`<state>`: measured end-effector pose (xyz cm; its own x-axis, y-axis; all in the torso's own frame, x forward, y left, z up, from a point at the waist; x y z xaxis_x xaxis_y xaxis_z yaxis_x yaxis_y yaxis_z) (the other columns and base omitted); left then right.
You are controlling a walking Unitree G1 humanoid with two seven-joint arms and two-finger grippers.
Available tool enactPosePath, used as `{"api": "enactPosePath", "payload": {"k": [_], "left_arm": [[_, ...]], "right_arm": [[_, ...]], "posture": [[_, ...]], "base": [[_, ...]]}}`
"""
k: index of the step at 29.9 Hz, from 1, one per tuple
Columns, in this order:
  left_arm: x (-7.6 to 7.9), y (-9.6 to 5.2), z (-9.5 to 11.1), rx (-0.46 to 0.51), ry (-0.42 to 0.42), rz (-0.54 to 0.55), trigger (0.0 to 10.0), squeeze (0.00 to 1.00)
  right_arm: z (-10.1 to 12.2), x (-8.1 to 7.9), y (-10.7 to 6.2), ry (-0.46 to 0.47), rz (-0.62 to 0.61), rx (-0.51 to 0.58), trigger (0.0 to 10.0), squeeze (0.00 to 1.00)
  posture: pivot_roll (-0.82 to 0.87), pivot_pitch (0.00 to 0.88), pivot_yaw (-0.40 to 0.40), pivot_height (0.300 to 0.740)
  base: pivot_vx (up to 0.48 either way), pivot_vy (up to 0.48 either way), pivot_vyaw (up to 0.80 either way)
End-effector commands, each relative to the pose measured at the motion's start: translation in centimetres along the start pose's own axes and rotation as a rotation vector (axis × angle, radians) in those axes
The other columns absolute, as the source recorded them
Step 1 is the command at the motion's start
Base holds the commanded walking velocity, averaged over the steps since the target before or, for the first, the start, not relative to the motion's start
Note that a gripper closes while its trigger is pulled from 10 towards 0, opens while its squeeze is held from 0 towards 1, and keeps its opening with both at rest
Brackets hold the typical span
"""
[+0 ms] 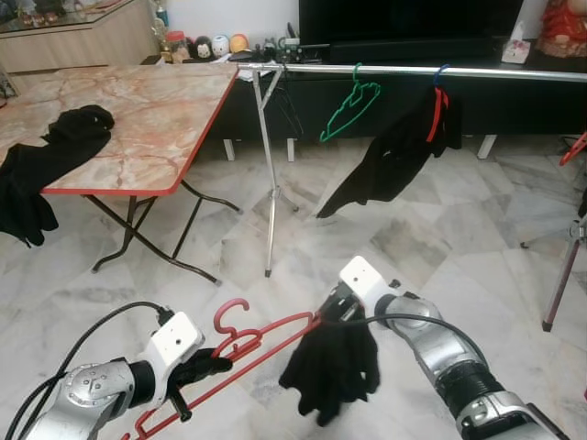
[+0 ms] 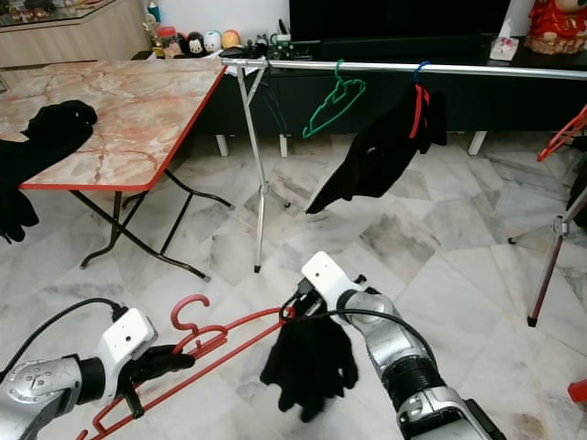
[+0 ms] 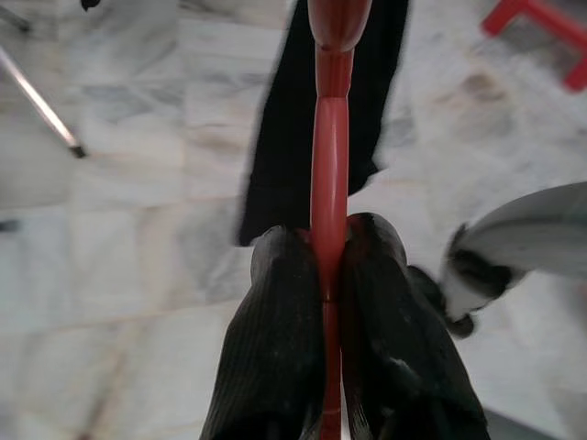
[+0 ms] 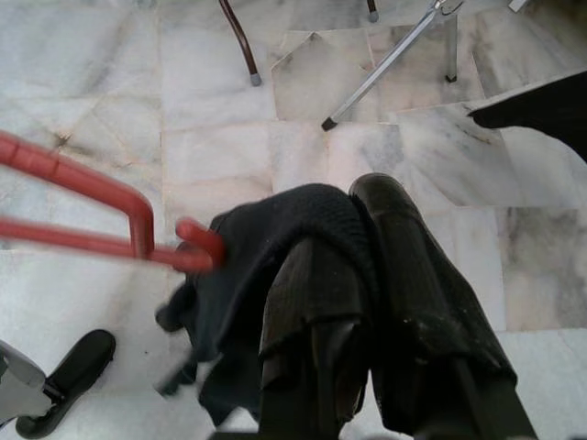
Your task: Hang hanger
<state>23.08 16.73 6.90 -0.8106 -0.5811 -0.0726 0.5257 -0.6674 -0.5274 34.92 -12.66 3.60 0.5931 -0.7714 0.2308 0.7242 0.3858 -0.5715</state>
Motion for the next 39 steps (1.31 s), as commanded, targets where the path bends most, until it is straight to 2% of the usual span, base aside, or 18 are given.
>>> {"api": "enactPosePath", "payload": {"k": [1, 5, 9, 13, 19, 28, 29, 31, 33, 39], "left_arm": [[0.4, -0.2, 0.9, 0.014, 0.003, -0.037, 10.0, 0.0], [1.2, -0.2, 1.3, -0.009, -0.002, -0.094, 10.0, 0.0], [1.3, -0.1, 1.5, -0.014, -0.013, -0.099, 10.0, 0.0], [0.2, 0.4, 0.8, -0.058, 0.025, -0.009, 10.0, 0.0], [-1.7, 0.8, 0.4, -0.079, 0.017, 0.146, 10.0, 0.0], [-1.9, 1.0, 0.2, -0.069, -0.01, 0.173, 10.0, 0.0], [-1.8, 0.9, 0.2, -0.068, -0.013, 0.17, 10.0, 0.0], [0.1, 0.1, 0.3, -0.07, -0.048, 0.021, 10.0, 0.0], [1.0, -0.4, 0.0, -0.086, -0.056, -0.056, 10.0, 0.0], [1.4, 0.1, 0.4, -0.063, -0.062, -0.077, 10.0, 0.0]], "right_arm": [[1.7, 0.2, 0.1, -0.01, -0.008, 0.045, 10.0, 0.0], [1.9, 0.0, 0.2, -0.018, -0.008, 0.047, 10.0, 0.0], [2.2, 0.0, 0.3, -0.017, -0.007, 0.051, 10.0, 0.0], [2.3, 0.1, 0.3, -0.014, -0.012, 0.053, 10.0, 0.0], [2.2, 0.1, 0.2, -0.016, -0.013, 0.052, 10.0, 0.0], [2.1, 0.2, 0.1, -0.016, -0.015, 0.05, 10.0, 0.0], [2.1, 0.3, 0.1, -0.015, -0.016, 0.05, 10.0, 0.0], [1.9, 0.4, 0.2, -0.014, -0.022, 0.04, 10.0, 0.0], [2.0, 0.3, 0.2, -0.012, -0.026, 0.042, 10.0, 0.0], [3.5, 0.0, 0.3, -0.02, -0.007, 0.091, 10.0, 0.0]], "posture": [[-0.11, 0.0, 0.084, 0.732], [-0.11, 0.0, 0.083, 0.732], [-0.11, 0.0, 0.083, 0.732], [-0.11, 0.0, 0.083, 0.732], [-0.11, 0.0, 0.081, 0.732], [-0.11, 0.0, 0.08, 0.732], [-0.11, 0.0, 0.08, 0.732], [-0.1, 0.0, 0.077, 0.732], [-0.11, 0.0, 0.079, 0.732], [-0.11, 0.0, 0.08, 0.732]], "base": [[0.0, 0.0, 0.0], [0.0, 0.0, 0.0], [0.0, 0.0, 0.0], [0.0, 0.0, 0.0], [0.0, 0.0, 0.0], [0.0, 0.0, 0.0], [0.0, 0.0, 0.0], [0.0, 0.0, 0.0], [0.0, 0.0, 0.0], [0.0, 0.0, 0.0]]}}
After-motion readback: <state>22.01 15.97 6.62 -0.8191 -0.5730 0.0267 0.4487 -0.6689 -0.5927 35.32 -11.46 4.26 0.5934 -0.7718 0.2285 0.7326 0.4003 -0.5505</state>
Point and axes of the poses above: a point about 5 cm out from each wrist's last joint towards the gripper, its own y axis pointing out of the wrist towards the gripper, its own z axis along the axis of the wrist's last joint, x = y × z, the point moved 3 cm from there along y, pointing out of the wrist towards the gripper, and after that the axes turned 5 degrees about y, right-handed, at the moved point
